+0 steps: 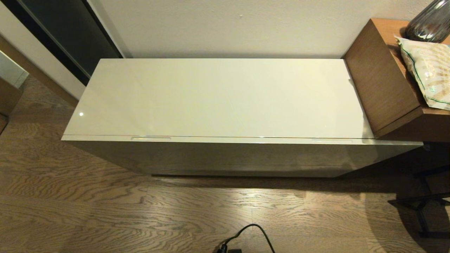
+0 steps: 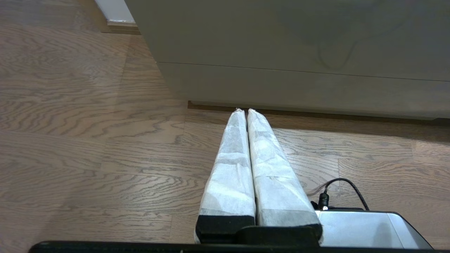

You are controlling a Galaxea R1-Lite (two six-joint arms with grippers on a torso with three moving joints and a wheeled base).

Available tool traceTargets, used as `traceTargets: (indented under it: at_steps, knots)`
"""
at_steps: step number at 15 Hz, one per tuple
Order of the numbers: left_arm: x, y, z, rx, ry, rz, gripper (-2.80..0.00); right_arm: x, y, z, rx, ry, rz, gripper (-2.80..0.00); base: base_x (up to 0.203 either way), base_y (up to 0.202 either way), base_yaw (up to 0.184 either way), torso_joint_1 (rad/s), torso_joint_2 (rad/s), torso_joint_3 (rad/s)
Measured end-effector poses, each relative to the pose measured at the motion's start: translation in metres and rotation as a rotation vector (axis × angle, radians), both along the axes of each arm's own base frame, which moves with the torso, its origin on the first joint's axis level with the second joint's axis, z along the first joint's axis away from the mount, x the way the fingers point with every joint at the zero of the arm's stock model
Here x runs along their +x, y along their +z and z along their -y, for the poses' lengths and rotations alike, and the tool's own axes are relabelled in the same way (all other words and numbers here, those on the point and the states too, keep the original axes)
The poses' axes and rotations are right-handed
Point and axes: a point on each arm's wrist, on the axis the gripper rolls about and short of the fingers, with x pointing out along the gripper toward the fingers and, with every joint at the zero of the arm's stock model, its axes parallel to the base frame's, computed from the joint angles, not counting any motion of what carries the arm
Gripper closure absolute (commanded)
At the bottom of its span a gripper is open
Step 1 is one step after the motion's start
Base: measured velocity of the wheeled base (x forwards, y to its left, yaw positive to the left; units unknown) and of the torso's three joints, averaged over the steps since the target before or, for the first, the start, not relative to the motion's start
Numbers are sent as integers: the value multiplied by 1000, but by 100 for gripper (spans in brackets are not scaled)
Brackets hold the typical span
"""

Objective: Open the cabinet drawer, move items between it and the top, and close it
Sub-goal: Open the drawer

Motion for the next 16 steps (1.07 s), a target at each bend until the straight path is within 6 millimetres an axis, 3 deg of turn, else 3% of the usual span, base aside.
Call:
traceTargets:
  at_steps: [1,3,7,9,12,16]
  knots:
    - [0,0,0,0,0,0,0,-1,2,0,-2,-4,3,0,0,0,0,0,0,0]
    - [0,0,0,0,0,0,0,-11,25,0,-3,-3,31,0,0,0,0,0,0,0]
    - [0,0,0,0,0,0,0,-75,110,-2,5,61,129,0,0,0,0,0,0,0]
    - [0,0,0,0,0,0,0,-81,142,-3,47,71,83,0,0,0,0,0,0,0]
    - [0,0,0,0,0,0,0,-39,171,-6,100,78,-79,0,0,0,0,0,0,0]
    - [0,0,0,0,0,0,0,65,174,-1,112,72,-235,0,0,0,0,0,0,0]
